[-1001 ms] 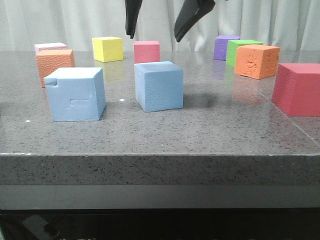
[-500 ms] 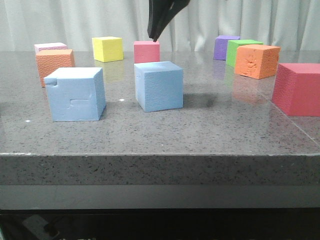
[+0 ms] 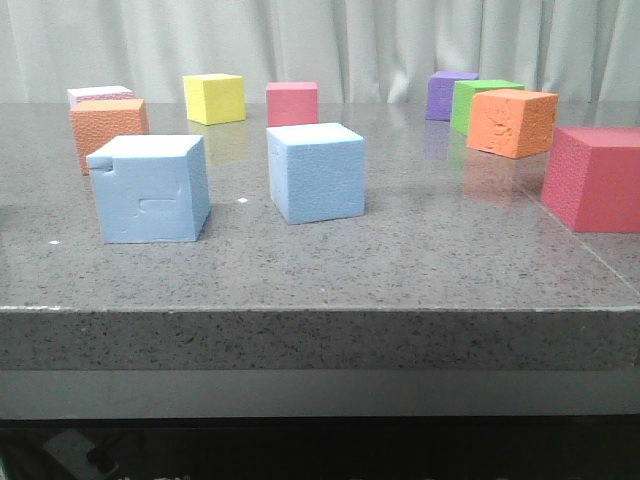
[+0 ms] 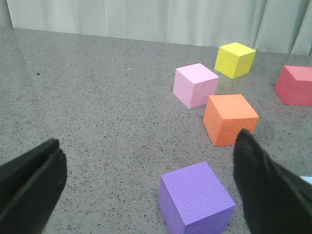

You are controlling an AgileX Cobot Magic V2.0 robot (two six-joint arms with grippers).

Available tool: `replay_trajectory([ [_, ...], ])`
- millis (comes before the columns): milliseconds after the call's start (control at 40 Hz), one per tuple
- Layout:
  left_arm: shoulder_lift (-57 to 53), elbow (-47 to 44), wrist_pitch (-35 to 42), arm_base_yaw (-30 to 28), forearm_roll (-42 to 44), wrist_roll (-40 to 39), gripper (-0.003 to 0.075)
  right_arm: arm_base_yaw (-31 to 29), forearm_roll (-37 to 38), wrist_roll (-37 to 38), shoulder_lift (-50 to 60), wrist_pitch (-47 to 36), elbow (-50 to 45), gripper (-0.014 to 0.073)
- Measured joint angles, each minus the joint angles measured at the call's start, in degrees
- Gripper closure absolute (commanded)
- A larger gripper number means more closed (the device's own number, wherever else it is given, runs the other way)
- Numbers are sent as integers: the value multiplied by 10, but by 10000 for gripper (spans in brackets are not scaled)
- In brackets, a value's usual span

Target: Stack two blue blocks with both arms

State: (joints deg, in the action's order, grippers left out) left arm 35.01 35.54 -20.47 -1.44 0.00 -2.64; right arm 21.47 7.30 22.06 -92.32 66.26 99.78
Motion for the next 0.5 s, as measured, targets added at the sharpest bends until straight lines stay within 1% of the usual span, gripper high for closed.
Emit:
replay_trajectory([
  [100,0,0,0,0,0,0,48,-37,6,-10,27,7,-15,661],
  [275,0,0,0,0,0,0,48,-77,9,-13,75,9,-71,661],
  [500,0,0,0,0,0,0,48,-85,9,-14,151,-18,-188,661],
])
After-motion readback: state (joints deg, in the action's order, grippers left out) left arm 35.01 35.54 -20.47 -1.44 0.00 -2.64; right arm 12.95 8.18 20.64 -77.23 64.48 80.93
